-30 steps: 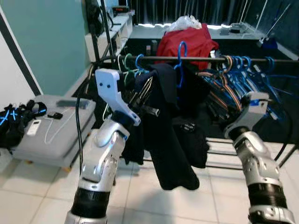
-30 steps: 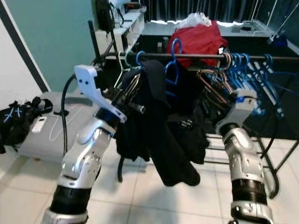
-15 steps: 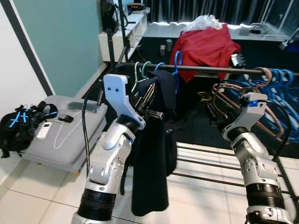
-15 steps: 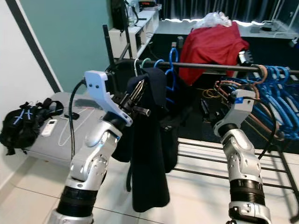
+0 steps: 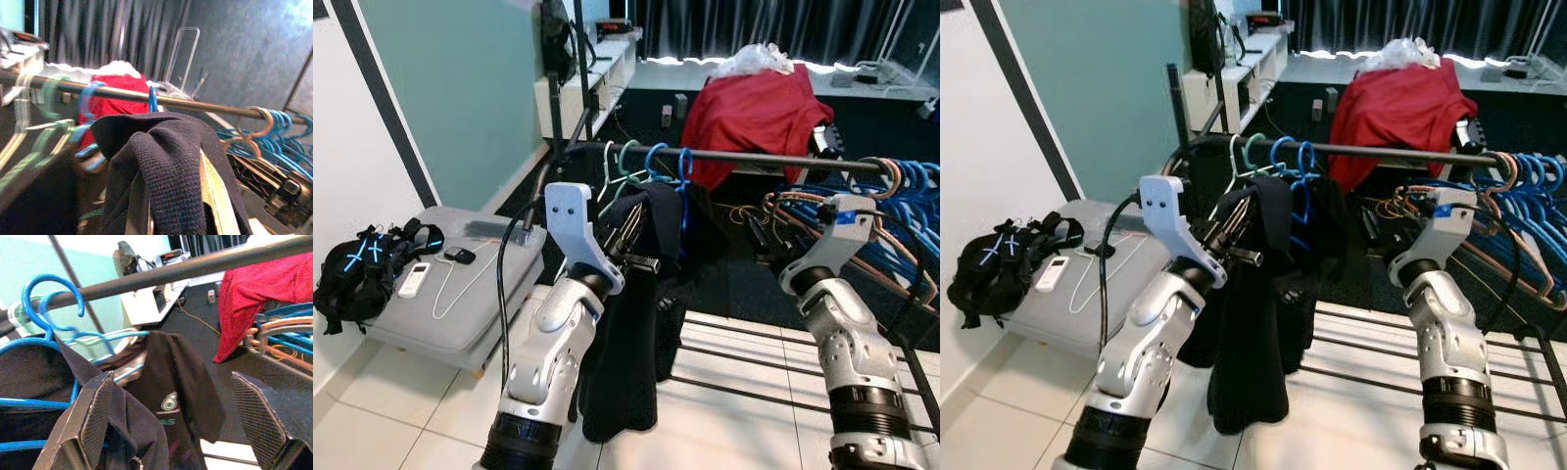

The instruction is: Hang hanger

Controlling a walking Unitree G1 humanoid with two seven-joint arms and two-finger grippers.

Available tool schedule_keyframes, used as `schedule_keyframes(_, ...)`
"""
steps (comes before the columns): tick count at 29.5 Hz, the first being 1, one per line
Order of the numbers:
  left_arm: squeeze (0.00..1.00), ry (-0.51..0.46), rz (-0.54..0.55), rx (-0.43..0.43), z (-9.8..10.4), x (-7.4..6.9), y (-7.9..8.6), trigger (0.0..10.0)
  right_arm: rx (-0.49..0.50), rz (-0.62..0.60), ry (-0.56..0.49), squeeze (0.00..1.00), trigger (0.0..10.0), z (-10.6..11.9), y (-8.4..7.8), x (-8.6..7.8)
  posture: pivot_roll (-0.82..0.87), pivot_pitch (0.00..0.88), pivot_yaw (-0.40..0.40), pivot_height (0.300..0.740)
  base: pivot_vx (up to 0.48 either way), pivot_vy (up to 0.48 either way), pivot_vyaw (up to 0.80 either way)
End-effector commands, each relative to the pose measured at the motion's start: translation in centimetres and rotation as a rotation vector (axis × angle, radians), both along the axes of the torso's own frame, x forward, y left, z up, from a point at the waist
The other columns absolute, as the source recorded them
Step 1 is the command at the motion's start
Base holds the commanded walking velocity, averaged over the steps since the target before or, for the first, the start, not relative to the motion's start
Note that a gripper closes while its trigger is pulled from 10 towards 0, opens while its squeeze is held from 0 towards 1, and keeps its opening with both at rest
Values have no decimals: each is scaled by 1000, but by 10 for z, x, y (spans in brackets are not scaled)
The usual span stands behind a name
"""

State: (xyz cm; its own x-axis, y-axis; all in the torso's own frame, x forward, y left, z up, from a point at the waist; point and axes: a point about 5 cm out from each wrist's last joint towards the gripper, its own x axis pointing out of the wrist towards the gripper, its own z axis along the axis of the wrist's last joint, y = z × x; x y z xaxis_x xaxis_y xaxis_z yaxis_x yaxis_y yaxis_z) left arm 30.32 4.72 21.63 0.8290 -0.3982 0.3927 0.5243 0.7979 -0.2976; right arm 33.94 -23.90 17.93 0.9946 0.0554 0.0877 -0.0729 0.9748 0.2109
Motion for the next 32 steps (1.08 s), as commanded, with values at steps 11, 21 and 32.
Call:
schedule_keyframes(11,0,-49,31,-103,16,0,2,10000,2,12,-16,0,10000,3,1,-1,-129,19,24,735,266,-396,0)
schedule_keyframes(21,0,-36,182,-85,14,16,31,10000,-7,22,-16,0,10000,4,1,-1,-138,21,20,735,109,-157,0)
schedule_keyframes(32,0,9,308,33,-10,5,50,10000,-13,26,-9,0,10000,4,1,-1,-136,30,17,735,0,0,0)
